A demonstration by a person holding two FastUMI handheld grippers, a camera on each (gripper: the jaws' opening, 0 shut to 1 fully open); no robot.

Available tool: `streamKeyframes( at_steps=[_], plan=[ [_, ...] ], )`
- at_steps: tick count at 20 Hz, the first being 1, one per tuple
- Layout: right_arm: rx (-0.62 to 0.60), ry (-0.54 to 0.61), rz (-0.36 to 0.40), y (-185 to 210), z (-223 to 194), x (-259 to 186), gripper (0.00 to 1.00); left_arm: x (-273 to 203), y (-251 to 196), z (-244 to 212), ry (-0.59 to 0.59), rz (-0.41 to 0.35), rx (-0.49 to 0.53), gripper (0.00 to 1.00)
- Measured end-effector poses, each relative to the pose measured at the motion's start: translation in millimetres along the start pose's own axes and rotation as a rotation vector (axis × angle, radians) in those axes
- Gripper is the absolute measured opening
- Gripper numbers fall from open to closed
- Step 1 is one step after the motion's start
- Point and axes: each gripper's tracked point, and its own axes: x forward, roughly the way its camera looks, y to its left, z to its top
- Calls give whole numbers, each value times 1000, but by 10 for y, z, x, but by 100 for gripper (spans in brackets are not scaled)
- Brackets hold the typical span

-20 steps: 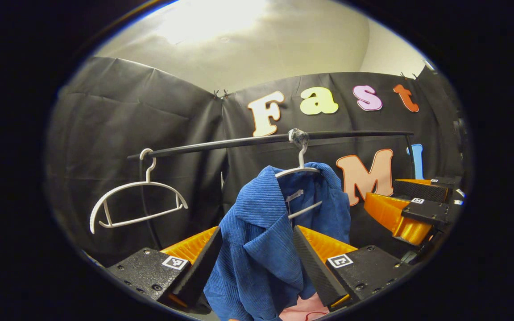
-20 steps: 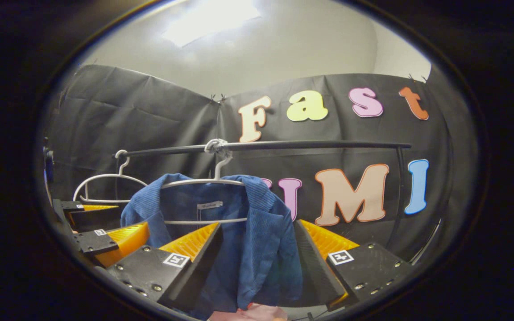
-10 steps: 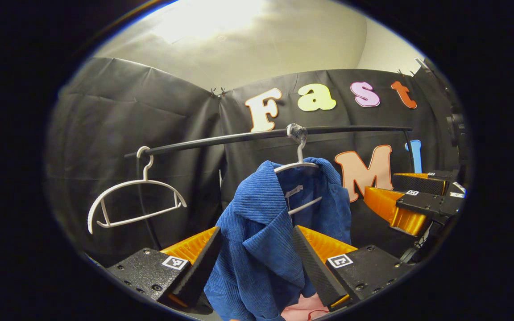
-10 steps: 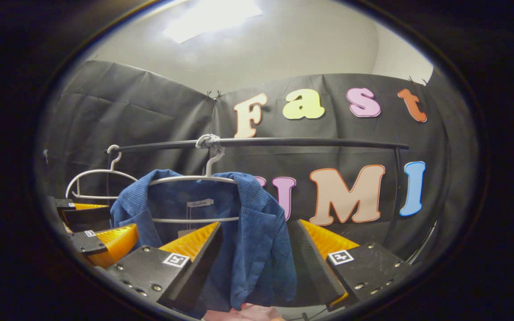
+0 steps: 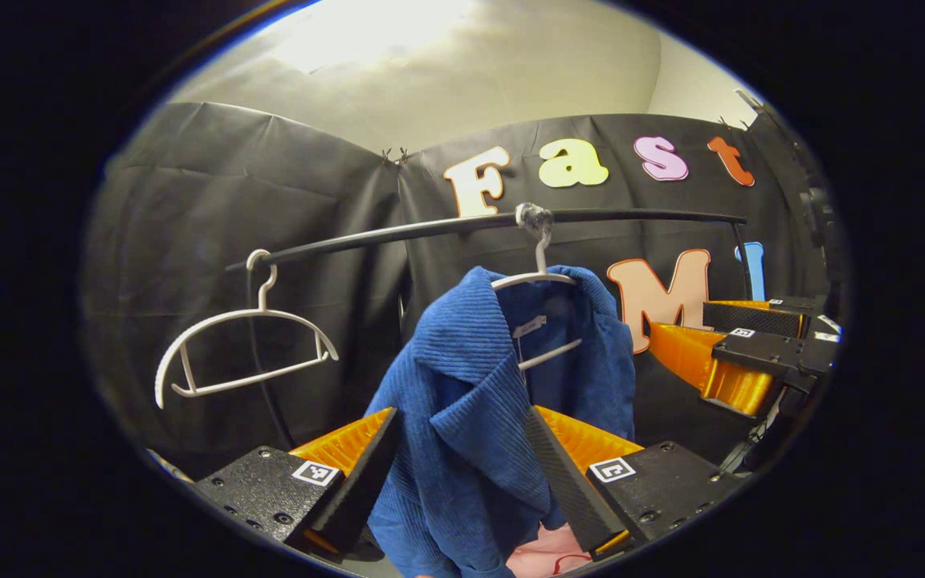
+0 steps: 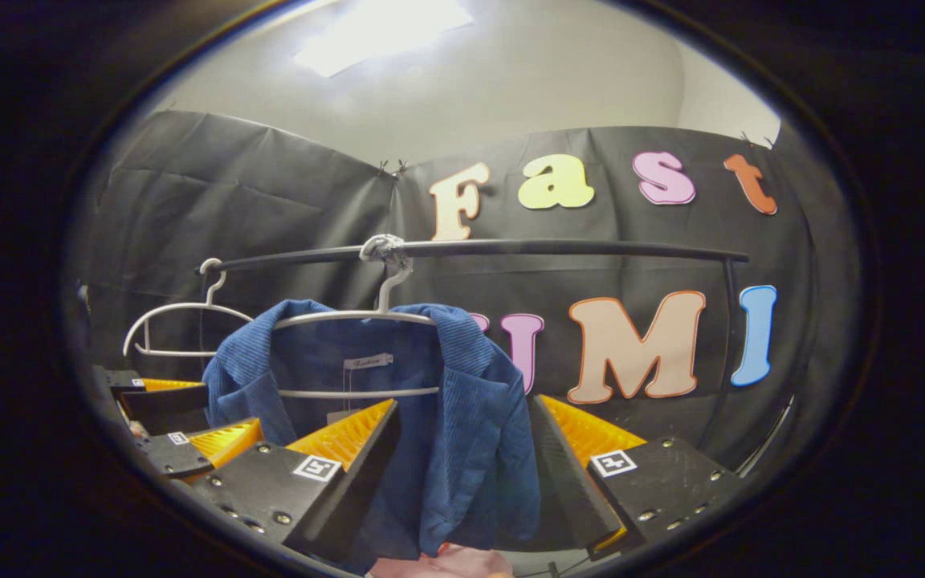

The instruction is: Grasp the clothes on the hanger with both hands and then place them into the laundry hamper below.

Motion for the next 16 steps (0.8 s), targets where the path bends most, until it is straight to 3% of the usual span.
streamKeyframes(
  at_steps=[10, 12, 16],
  plan=[
    [-13, -7, 20, -105, 2, 94, 97, 373, 119, -271, 34, 111, 3, 96],
    [-16, -11, 24, -132, 0, 152, 97, 431, 167, -286, 42, 123, -8, 82],
    [-21, -2, 41, -133, -75, 262, 97, 491, 261, -329, 57, 136, -6, 45]
  ],
)
